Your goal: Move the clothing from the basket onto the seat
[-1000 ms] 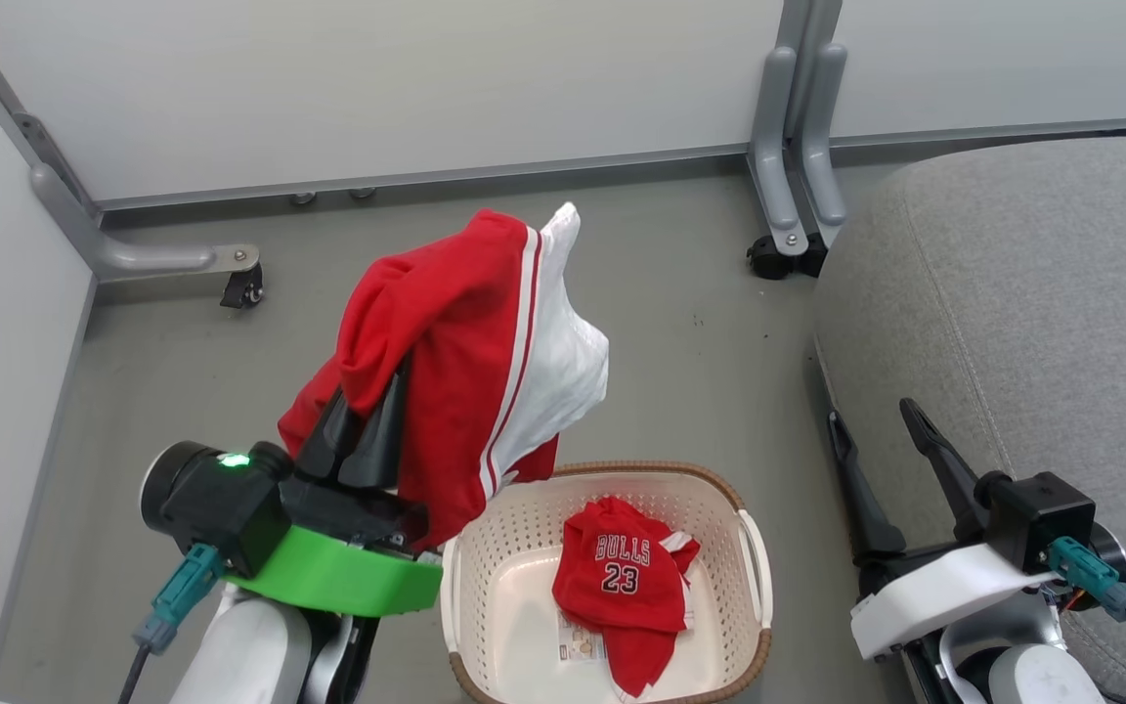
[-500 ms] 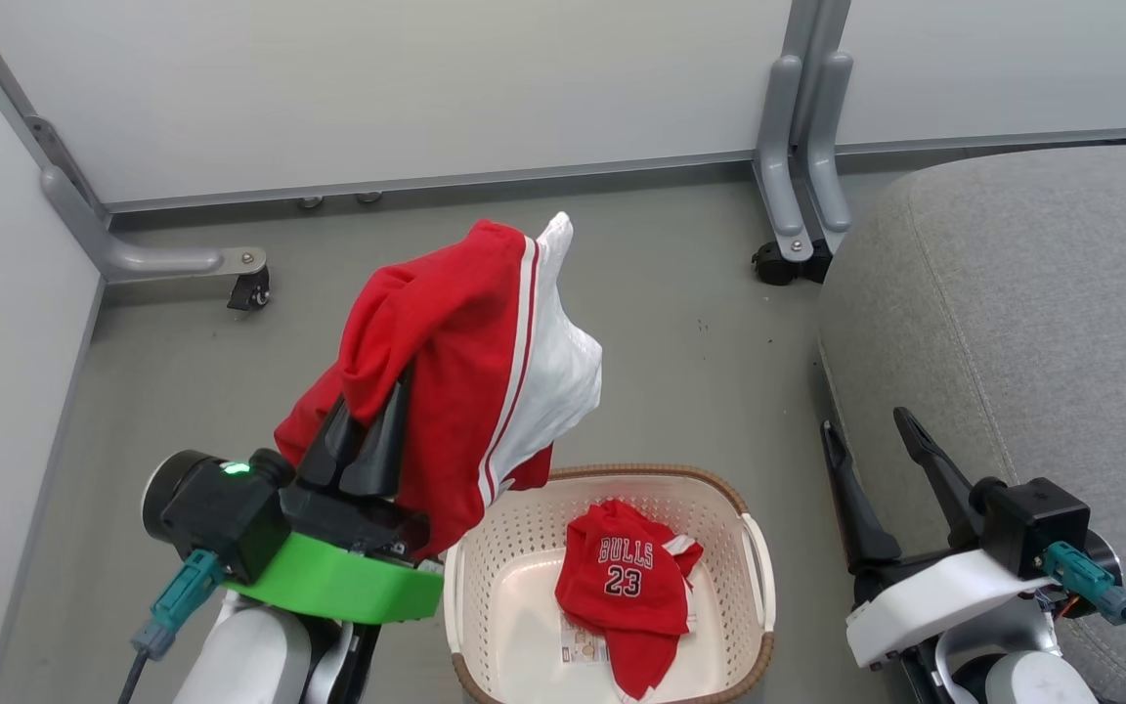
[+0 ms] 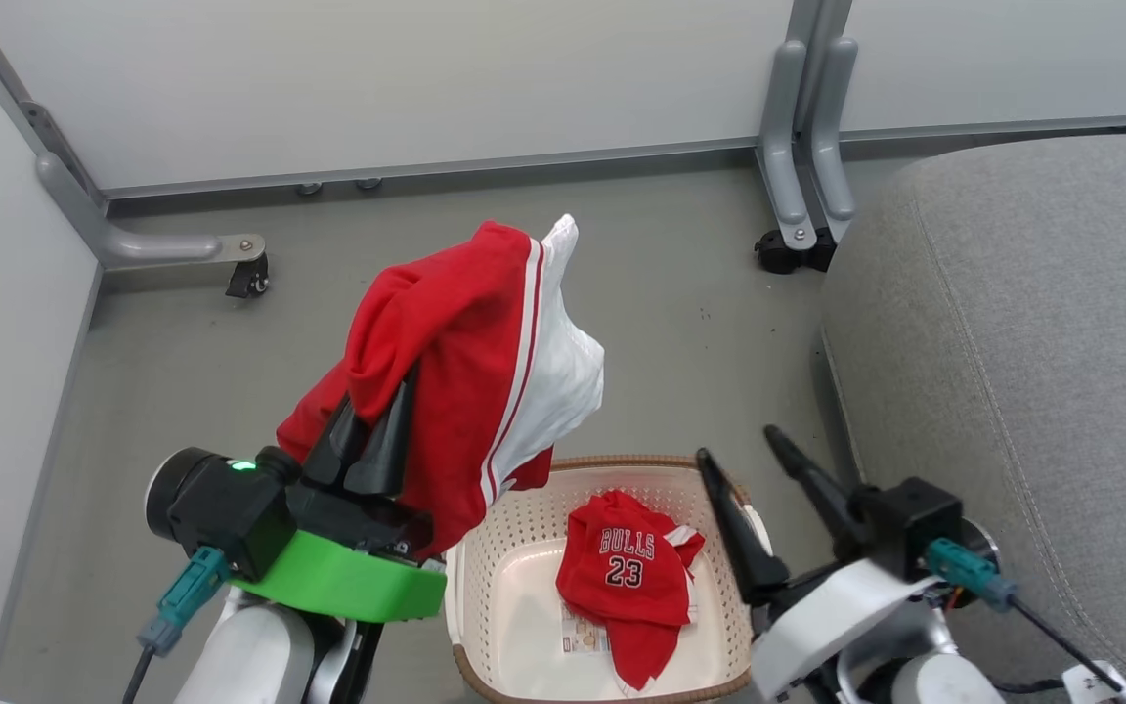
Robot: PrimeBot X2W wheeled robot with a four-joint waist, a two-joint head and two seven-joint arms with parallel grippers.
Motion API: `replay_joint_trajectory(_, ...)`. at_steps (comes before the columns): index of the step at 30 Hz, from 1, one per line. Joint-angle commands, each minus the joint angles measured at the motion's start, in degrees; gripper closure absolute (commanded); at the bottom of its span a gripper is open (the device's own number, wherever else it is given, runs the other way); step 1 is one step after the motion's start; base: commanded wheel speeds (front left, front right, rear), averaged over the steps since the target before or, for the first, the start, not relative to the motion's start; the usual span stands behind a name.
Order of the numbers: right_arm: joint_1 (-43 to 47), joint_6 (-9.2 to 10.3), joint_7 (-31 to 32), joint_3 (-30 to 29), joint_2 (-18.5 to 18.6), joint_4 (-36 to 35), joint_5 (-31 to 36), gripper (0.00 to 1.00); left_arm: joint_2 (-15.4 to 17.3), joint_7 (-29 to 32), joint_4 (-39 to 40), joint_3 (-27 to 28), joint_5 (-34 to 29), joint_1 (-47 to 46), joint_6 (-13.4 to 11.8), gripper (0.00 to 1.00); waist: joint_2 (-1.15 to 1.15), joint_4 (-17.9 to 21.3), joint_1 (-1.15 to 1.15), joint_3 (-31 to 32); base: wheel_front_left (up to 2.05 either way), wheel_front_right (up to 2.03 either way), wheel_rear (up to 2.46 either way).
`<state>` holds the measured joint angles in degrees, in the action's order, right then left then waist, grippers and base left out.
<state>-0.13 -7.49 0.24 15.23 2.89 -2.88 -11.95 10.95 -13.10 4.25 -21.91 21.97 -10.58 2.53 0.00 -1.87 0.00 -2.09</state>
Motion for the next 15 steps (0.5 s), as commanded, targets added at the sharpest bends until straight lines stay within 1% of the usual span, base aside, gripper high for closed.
replay_joint_trajectory(1,-1.2,0.00,0.4,2.4,0.0,0.4,-0.8,0.00,0.2,0.0,0.0,0.1,0.0,-0.9,-0.3,1.00,0.00,-0.1,0.00,-0.2,0.00,0.00,0.00)
replay_joint_trajectory(6,-5.0,0.00,1.2,11.8,0.1,2.4,-4.0,0.00,0.3,-0.1,0.0,-0.2,-0.1,-1.2,-0.4,1.00,0.00,-0.2,0.00,-0.9,0.00,0.00,0.00)
replay_joint_trajectory(15,-15.0,0.00,-1.1,23.5,0.1,7.7,-9.5,0.00,-0.1,-0.2,-0.8,-1.4,-0.4,-2.3,-0.1,1.00,0.00,-1.5,0.00,-2.1,0.00,0.00,0.00)
